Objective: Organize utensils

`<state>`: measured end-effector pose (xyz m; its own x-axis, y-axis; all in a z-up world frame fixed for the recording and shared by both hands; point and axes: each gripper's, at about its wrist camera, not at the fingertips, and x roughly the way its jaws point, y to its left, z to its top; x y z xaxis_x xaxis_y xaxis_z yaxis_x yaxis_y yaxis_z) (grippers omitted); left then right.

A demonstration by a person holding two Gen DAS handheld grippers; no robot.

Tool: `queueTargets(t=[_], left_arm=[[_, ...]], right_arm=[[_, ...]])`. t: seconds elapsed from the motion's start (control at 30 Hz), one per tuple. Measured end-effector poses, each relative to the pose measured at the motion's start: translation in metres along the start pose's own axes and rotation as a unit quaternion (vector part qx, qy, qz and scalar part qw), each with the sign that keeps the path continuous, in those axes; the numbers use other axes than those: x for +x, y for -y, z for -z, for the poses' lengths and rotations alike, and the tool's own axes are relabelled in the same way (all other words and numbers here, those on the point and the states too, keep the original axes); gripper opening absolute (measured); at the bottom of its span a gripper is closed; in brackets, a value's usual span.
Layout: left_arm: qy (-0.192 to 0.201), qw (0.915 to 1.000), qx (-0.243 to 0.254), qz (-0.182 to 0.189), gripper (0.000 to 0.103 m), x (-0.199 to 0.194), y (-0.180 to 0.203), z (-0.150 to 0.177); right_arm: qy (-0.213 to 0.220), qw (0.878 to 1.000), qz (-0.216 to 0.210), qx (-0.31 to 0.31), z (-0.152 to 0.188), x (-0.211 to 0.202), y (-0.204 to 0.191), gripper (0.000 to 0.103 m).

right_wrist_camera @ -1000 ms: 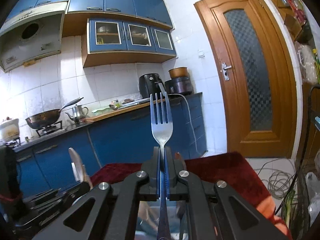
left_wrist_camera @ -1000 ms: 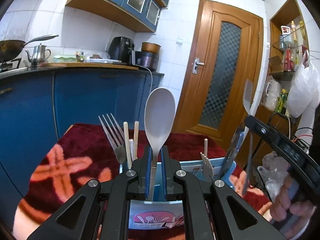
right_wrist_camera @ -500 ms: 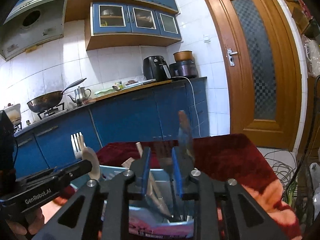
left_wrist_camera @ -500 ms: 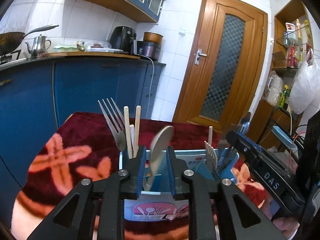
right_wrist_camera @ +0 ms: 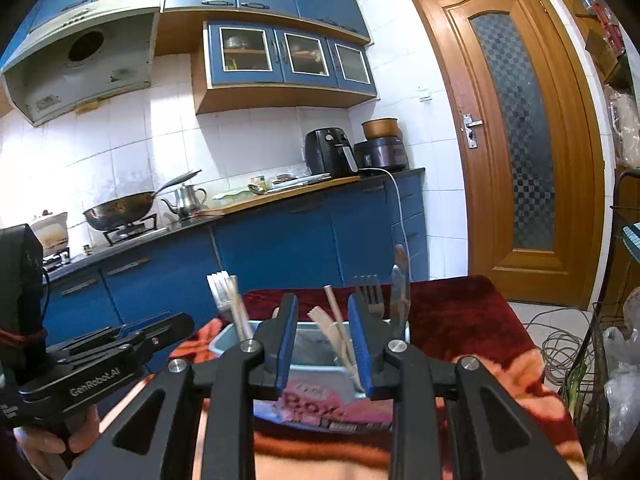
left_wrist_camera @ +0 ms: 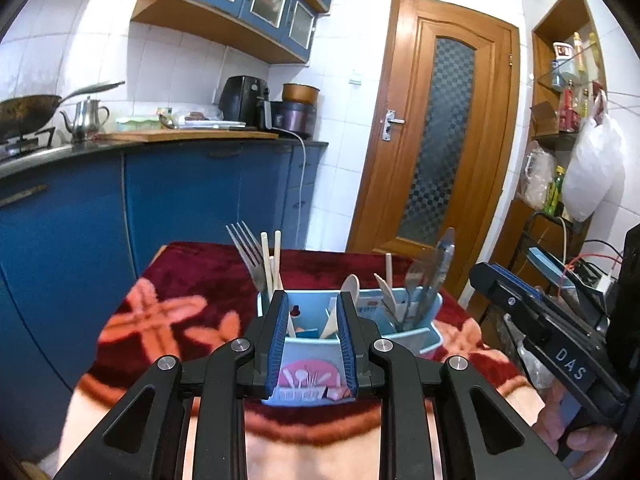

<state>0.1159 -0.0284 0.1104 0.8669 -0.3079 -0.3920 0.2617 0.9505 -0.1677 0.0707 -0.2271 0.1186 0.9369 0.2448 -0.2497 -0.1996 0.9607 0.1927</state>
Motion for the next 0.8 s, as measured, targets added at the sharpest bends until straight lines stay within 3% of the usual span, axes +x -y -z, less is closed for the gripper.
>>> queueTargets(t=[0.2, 0.37, 0.57, 0.7, 0.8], left_arm=[[0.012, 0.9998, 0.013, -0.011, 0.026, -0.038, 0.006, 0.004], [0.031, 0.999, 0.019, -0.026, 0.049, -0.07, 0.011, 0.015], [0.038, 0.9972, 0.028, -0.059, 0.069, -0.097, 0.012, 0.042], [0.03, 0.9973, 0.018, -0.064, 0.069, -0.103, 0.006, 0.062], [0.02, 0.9975, 0.012, -0.067, 0.07, -0.1, 0.002, 0.074]], right_arm=[[0.0, 1.0, -0.007, 0.0, 0.005, -0.037, -0.016, 0.039], [-0.002, 1.0, -0.006, -0.003, 0.019, -0.065, -0.027, 0.051], [-0.013, 1.0, 0.007, -0.004, 0.043, -0.086, -0.031, 0.069], [-0.015, 1.0, 0.024, -0.004, 0.061, -0.097, -0.03, 0.082], [-0.018, 0.999, 0.028, -0.01, 0.076, -0.099, -0.031, 0.083]])
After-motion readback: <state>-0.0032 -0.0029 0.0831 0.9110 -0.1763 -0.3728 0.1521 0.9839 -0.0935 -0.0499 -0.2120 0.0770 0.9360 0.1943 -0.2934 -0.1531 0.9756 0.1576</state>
